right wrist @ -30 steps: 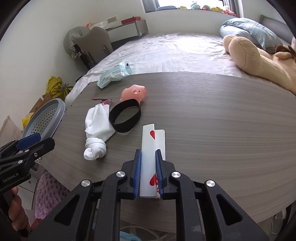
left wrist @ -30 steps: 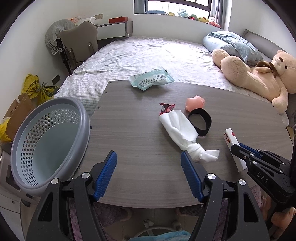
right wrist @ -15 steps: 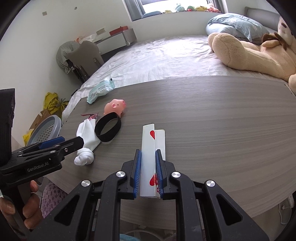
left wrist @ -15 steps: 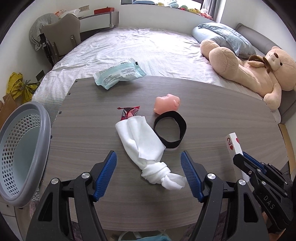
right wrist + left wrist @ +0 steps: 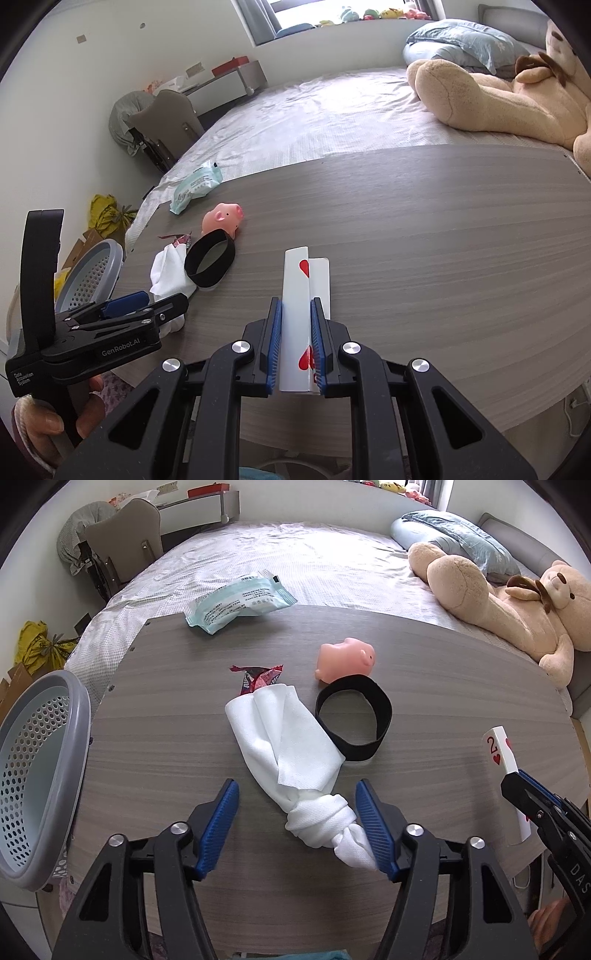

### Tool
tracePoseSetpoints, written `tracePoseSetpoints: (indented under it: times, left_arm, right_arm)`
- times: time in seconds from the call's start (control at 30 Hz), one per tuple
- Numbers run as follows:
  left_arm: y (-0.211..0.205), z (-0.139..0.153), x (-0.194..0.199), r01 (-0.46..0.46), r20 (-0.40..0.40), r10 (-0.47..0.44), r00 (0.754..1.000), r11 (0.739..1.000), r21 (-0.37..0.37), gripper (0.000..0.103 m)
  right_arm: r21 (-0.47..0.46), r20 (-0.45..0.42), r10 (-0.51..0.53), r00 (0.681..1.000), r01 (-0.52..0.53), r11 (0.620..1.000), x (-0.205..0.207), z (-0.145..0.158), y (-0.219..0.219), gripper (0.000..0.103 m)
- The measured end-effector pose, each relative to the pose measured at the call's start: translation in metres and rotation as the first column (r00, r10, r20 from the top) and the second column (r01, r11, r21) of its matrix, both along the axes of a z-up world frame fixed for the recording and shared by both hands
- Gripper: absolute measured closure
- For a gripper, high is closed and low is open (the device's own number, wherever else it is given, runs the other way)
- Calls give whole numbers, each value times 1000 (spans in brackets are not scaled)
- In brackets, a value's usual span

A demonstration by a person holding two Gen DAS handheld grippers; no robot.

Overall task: Collect trash
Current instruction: 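Grasp the white tissue with the left gripper while the right gripper holds the card box, then carry the tissue and card box over the blue basket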

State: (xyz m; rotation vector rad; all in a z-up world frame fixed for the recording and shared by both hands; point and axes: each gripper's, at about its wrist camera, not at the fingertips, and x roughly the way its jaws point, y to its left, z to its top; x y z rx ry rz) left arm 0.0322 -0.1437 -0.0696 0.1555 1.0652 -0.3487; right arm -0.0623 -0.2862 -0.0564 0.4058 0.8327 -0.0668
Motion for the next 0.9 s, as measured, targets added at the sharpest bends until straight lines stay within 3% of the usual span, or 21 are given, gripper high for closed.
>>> tracePoseSetpoints:
  times: [0.1,0.17,0.43,0.9]
  left_arm:
    - [1,-1,-1,12,-10,-12,1000,1000,-19,63]
    - [1,-1,-3,19,-11,-19,1000,999,-28,68]
    - [14,5,-8,10,6,-10,1000,999,-44,69]
    - [55,43,-30,-29,143,35,989,999,-40,69]
  right_arm:
    - [-1,1,1,1000,-1,1000,0,0,1,87]
    - [-2,1,0,1000,0,1000,-1,1,1,87]
    - [-6,2,4,1000,-4,1000,-2,3,5,87]
    - [-29,21,59,998,-59,998,-4,21,42,87]
